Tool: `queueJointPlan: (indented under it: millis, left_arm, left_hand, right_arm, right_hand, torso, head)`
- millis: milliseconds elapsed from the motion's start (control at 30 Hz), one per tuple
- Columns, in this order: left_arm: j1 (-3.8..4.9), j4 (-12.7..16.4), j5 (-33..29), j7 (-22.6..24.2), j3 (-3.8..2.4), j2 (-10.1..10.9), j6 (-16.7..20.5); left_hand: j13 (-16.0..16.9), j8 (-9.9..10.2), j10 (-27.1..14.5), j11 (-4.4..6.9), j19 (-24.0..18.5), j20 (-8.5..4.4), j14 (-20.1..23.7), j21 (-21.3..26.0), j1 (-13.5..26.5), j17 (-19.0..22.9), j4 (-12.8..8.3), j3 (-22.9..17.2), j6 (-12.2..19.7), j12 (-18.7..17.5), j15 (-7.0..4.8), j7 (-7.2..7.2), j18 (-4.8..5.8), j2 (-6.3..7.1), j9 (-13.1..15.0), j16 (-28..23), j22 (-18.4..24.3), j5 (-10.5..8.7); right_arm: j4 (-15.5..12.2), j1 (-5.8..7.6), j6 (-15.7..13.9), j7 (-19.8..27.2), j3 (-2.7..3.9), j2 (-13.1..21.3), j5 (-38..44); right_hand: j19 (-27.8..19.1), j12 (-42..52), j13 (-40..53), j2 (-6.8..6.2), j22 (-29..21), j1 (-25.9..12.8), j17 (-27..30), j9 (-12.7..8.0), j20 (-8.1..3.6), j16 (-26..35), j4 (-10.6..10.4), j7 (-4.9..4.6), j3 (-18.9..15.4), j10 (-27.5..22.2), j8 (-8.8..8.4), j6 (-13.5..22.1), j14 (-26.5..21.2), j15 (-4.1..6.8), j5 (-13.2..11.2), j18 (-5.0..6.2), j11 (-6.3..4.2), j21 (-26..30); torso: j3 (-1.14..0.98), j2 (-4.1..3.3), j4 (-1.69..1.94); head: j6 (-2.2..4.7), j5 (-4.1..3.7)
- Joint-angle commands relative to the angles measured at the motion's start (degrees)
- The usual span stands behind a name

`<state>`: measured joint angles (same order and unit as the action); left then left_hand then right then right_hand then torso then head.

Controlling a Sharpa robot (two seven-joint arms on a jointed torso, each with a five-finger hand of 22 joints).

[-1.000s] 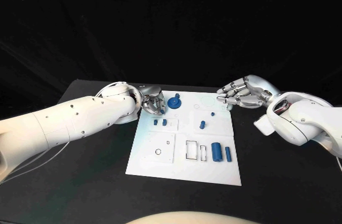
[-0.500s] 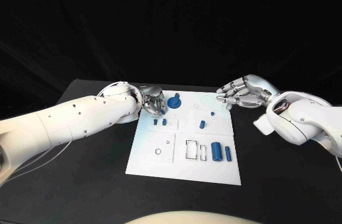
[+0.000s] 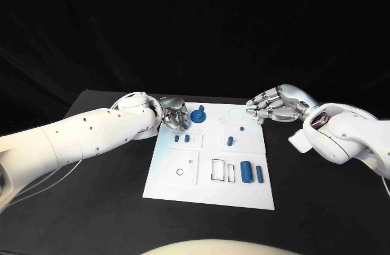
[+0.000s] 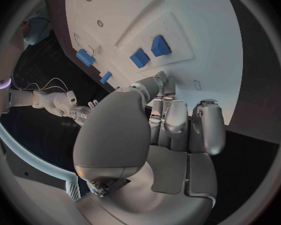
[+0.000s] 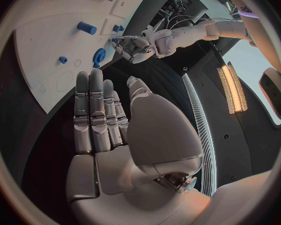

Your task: Assemble the parts on the task board

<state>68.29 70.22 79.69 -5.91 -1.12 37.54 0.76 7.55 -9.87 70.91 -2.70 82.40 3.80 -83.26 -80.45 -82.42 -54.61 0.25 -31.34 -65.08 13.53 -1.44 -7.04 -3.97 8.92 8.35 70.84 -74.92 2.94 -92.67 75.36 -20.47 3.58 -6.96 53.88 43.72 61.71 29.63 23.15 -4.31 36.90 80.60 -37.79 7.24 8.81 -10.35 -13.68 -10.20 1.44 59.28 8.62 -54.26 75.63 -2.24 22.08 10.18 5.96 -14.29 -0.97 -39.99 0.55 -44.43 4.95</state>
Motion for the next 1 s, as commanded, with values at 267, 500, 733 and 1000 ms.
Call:
queueJointPlan:
  millis: [267,500,733,1000]
  left_arm:
    - [-0.14,-0.07,0.63,-0.14,0.11,0.17,-1.46]
    - [-0.14,-0.04,0.63,-0.23,0.12,0.41,-1.18]
    - [-0.14,-0.08,0.63,-0.5,0.12,0.63,-0.77]
    - [-0.14,-0.42,0.62,-0.87,0.11,1.21,0.22]
  left_hand:
    - [0.3,2.57,-0.02,-0.52,-0.58,0.31,0.42,0.78,1.22,0.39,-0.3,0.51,2.73,-1.23,0.28,-0.57,0.53,0.41,-0.9,-0.22,-2.79,0.22]
    - [0.41,3.55,0.03,-0.65,-0.73,0.43,0.55,0.99,1.74,0.78,-0.38,0.62,3.78,-1.71,0.4,-0.73,0.47,0.86,-1.29,-0.29,-2.59,0.25]
    - [0.53,4.6,0.17,-0.84,-0.79,0.56,0.64,1.11,2.02,0.93,-0.53,0.47,5.03,-2.14,0.55,-1.03,0.45,1.13,-1.73,-0.23,-2.51,0.25]
    - [0.67,5.56,0.3,-1.06,-0.86,0.7,0.63,1.24,2.2,0.92,-0.61,0.19,6.26,-2.54,0.72,-1.38,0.41,1.21,-2.18,-0.04,-2.39,0.26]
  right_arm:
    - [-0.08,-0.02,0.47,0.44,0.02,0.05,0.26]
    - [-0.05,-0.02,0.54,0.62,0.02,0.04,0.2]
    - [0.01,-0.02,0.58,0.58,0.02,0.04,0.18]
    - [0.57,-0.02,1.03,-0.68,0.02,-0.18,2.28]
  right_hand:
    - [0.37,-0.01,-0.07,0.24,-0.06,0.16,-0.08,0.01,-0.1,0.4,-0.06,0.01,0.4,-0.28,0.19,0.05,0.39,0.0,0.21,0.29,-0.19,0.27]
    - [0.44,0.02,-0.22,0.18,-0.2,0.2,-0.11,0.01,-0.11,0.6,-0.05,0.02,0.46,-0.28,0.26,0.08,0.47,0.0,0.23,0.28,-0.19,0.36]
    - [0.44,0.02,-0.24,0.16,-0.22,0.22,-0.11,0.0,-0.11,0.63,-0.03,0.01,0.47,-0.29,0.26,0.1,0.47,0.0,0.23,0.28,-0.19,0.38]
    - [0.4,-1.42,-1.49,0.12,-0.78,1.33,0.02,-0.08,0.0,1.74,0.57,-0.29,1.3,-1.88,0.39,0.44,0.26,-0.22,0.2,0.25,0.18,0.87]
  torso:
    - [0.04,-0.01,0.05]
    - [0.03,0.0,0.05]
    - [0.03,0.01,0.01]
    - [0.02,0.06,0.04]
  head:
    - [0.08,-0.06]
    - [-0.09,-0.05]
    - [-0.08,-0.03]
    - [0.08,-0.14]
